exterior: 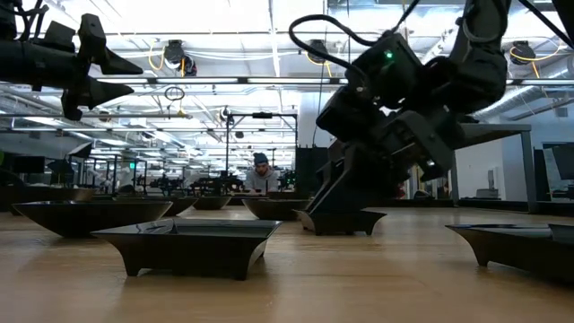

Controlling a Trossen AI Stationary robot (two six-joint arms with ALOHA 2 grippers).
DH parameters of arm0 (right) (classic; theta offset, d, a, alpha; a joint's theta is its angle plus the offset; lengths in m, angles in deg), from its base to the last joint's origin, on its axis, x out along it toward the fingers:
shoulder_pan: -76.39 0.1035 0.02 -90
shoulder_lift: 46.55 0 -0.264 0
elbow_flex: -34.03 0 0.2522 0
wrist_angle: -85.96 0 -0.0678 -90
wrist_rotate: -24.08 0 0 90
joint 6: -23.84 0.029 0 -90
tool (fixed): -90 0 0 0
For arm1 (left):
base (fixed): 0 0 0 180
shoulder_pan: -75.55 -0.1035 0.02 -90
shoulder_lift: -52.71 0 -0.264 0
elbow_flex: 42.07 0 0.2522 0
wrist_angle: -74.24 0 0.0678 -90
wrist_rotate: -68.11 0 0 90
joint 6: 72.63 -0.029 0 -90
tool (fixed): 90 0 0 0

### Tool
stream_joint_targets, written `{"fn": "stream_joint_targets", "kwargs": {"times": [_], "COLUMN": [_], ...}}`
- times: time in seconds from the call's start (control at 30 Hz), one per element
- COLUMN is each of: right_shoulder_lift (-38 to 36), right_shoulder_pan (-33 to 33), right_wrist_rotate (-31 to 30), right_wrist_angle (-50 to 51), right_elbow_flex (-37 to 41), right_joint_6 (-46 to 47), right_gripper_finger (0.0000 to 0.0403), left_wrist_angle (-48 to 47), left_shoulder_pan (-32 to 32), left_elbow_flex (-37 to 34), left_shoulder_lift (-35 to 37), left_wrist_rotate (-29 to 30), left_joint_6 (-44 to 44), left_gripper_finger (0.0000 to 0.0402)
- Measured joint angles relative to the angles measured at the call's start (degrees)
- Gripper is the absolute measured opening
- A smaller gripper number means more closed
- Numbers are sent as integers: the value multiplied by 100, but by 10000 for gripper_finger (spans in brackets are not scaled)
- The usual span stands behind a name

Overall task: Pick & Place Mini shaped plates
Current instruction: Stack the square plate on top of the other square plates

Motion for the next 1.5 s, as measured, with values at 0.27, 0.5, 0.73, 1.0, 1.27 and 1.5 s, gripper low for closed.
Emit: {"fn": "stream_joint_targets", "kwargs": {"times": [0.27,0.5,0.73,1.0,1.27,1.5], "right_shoulder_lift": [-315,-1098,-2415,-3848,-4781,-4704], "right_shoulder_pan": [-32,-183,-389,-1166,-3234,-5134], "right_wrist_rotate": [30,22,-304,-1280,-1970,-1976], "right_wrist_angle": [782,2080,2933,3114,4625,6703], "right_elbow_flex": [-15,-1,-2,0,-598,-1571], "right_joint_6": [-11,-186,-13,1060,1154,1233], "right_gripper_finger": [17,3,1,1,0,0], "left_wrist_angle": [1,1,2,0,2,1], "left_shoulder_pan": [0,0,0,0,0,0], "left_elbow_flex": [-1,0,0,0,-1,0], "left_shoulder_lift": [-2,-2,-2,-1,-2,0], "left_wrist_rotate": [0,-1,0,0,0,2], "left_joint_6": [0,0,0,0,0,0], "left_gripper_finger": [230,230,230,230,230,230]}}
